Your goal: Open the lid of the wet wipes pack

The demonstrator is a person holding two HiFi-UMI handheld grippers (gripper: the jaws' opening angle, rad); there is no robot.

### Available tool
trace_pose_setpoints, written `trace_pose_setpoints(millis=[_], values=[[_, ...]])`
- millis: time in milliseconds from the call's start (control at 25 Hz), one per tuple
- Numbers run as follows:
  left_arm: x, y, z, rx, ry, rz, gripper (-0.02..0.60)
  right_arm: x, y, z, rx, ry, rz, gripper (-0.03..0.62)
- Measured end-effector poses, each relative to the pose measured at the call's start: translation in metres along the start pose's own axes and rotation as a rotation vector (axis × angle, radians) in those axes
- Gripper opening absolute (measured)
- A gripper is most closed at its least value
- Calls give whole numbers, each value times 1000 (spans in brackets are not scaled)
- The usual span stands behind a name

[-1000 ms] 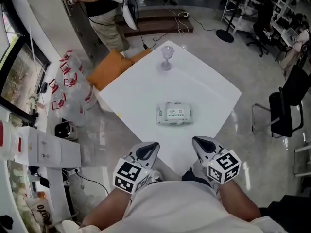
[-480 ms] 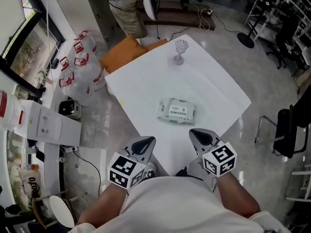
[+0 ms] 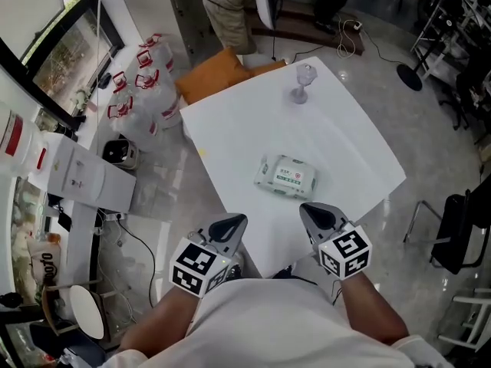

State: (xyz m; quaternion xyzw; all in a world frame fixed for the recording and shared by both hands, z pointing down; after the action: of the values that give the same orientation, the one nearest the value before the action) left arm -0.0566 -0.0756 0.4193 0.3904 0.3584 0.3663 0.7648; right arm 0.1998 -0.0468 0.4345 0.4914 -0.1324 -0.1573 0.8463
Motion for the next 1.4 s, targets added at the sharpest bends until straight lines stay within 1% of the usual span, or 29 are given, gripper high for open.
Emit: trace_pose_setpoints(millis=[160, 240, 280, 440, 640, 800, 960, 1160, 1280, 1400], values=[[0, 1, -1, 6, -19, -5, 0, 0, -2, 3, 8, -9, -36, 9], [-1, 1, -1, 4, -23, -5, 0, 0, -4, 4, 10, -16, -49, 52], [-1, 1, -1, 4, -24, -6, 0, 0, -4, 5, 10, -20, -51, 55], [-3, 2, -3, 4, -31, -13, 0, -1, -4, 10, 8, -31, -55, 63], [-5, 2, -2, 10, -34, -15, 0, -2, -2, 13, -2, -24, -67, 63], [-6, 4, -1, 7, -38, -19, 0, 2, 0, 17, -11, -12, -100, 60], [-9, 8, -3, 7, -52, -27, 0, 12, 6, 32, -50, 9, -203, 55], [-11, 19, -9, -2, -72, -51, 0, 23, 20, 67, -146, 33, -360, 55], [-11, 23, -14, -10, -83, -60, 0, 30, 27, 91, -206, 38, -481, 55], [-12, 27, -21, -13, -103, -71, 0, 31, 34, 113, -257, 24, -583, 58]])
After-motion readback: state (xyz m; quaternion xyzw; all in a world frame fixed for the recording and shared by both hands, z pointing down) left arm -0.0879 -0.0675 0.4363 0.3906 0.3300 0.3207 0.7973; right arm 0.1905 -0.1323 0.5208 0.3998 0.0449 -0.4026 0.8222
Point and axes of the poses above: the fingertips, and each gripper's own axes: z forward along the fingers, x to its right, y out of its underside, the point moved 10 cm from there along -z, backward along the fingers, and after that the axes turned 7 degrees about y, right-handed, at the moved point
